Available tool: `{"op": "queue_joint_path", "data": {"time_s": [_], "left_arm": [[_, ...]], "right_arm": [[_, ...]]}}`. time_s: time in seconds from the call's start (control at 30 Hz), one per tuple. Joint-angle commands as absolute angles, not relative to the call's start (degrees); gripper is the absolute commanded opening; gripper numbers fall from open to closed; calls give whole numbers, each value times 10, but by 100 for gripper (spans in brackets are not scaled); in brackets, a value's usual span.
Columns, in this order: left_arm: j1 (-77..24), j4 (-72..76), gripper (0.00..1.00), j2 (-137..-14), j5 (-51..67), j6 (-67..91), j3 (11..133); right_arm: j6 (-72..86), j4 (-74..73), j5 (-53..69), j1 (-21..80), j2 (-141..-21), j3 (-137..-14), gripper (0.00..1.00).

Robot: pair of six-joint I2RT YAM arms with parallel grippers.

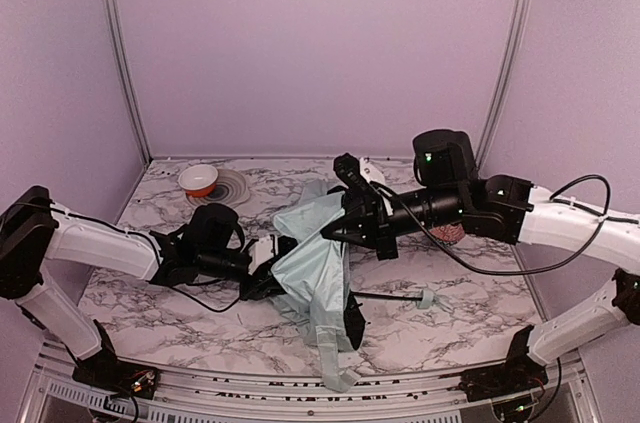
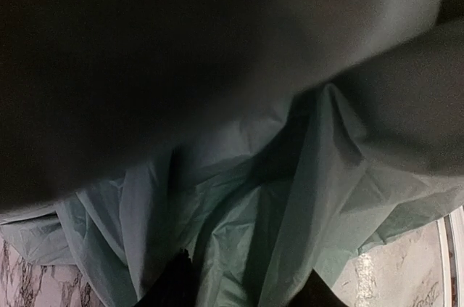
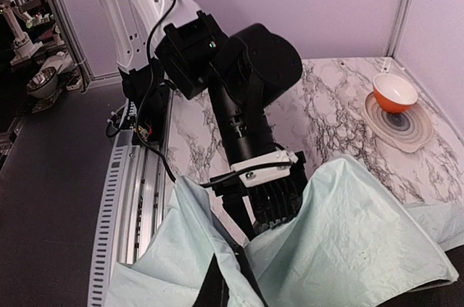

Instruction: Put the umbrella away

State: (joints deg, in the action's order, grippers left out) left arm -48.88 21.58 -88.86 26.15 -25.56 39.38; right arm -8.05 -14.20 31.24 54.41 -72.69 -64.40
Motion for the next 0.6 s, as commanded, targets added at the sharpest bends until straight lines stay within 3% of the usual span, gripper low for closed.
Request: {"op": "queue_joint_path", "data": {"time_s": [0.0, 0.27, 0.57], "left_arm": [[-477, 255, 50, -872, 283, -224, 385], [-439, 262, 70, -830, 333, -180, 346], [-442, 243, 75, -727, 368, -168, 312]], "right_arm": [[-116, -102, 293, 540, -761, -606, 0], [-109, -17, 318, 514, -825, -557, 0], [-80, -1, 358, 498, -869, -564, 0]]}}
